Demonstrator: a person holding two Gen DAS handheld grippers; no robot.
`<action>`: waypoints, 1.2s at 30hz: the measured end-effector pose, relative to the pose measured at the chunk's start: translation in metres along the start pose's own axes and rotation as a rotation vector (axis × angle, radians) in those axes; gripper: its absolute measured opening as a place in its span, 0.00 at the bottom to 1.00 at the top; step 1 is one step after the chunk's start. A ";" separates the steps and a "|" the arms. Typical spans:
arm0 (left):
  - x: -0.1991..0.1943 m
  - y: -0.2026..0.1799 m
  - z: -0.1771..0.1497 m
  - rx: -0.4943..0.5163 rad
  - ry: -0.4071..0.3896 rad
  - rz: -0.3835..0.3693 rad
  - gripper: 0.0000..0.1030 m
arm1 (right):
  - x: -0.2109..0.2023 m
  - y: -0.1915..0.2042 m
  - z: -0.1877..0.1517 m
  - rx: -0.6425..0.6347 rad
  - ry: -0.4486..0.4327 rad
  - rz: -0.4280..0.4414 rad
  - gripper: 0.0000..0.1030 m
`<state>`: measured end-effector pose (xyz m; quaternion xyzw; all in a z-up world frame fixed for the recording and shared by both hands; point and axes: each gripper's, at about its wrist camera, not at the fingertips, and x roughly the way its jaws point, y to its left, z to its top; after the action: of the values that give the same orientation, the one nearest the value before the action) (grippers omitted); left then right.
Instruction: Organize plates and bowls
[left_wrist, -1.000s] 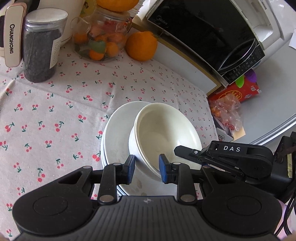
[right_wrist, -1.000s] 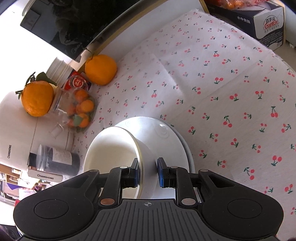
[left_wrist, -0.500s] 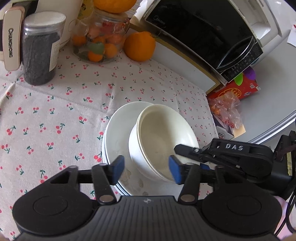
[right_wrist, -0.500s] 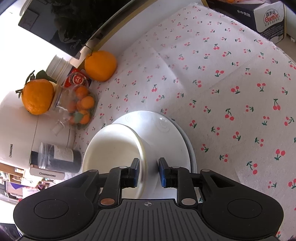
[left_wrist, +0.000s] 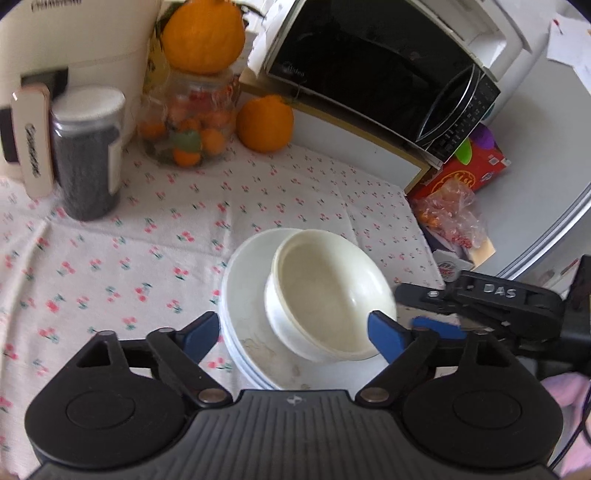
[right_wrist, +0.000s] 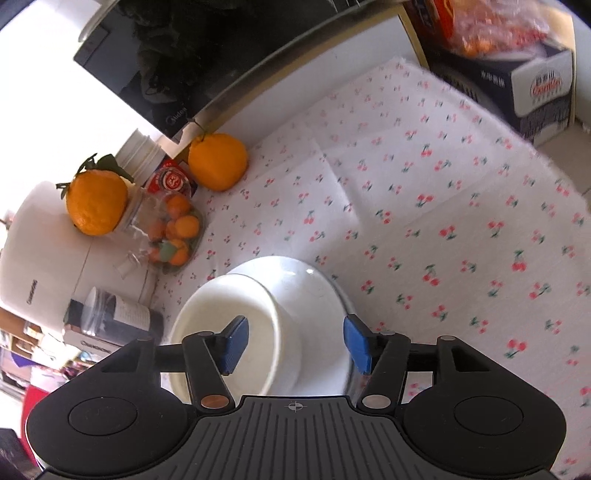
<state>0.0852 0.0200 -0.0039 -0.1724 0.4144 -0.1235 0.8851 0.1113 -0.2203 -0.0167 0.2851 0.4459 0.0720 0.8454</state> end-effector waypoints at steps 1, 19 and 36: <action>-0.003 0.000 -0.002 0.016 -0.008 0.019 0.88 | -0.005 0.000 0.000 -0.015 -0.012 -0.005 0.55; -0.032 -0.014 -0.042 0.139 -0.056 0.221 0.99 | -0.065 0.008 -0.051 -0.295 -0.164 -0.174 0.70; -0.027 -0.020 -0.050 0.154 -0.008 0.343 0.99 | -0.047 0.028 -0.095 -0.416 -0.128 -0.286 0.83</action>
<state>0.0280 0.0016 -0.0077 -0.0313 0.4235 -0.0013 0.9053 0.0120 -0.1754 -0.0095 0.0433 0.4029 0.0237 0.9139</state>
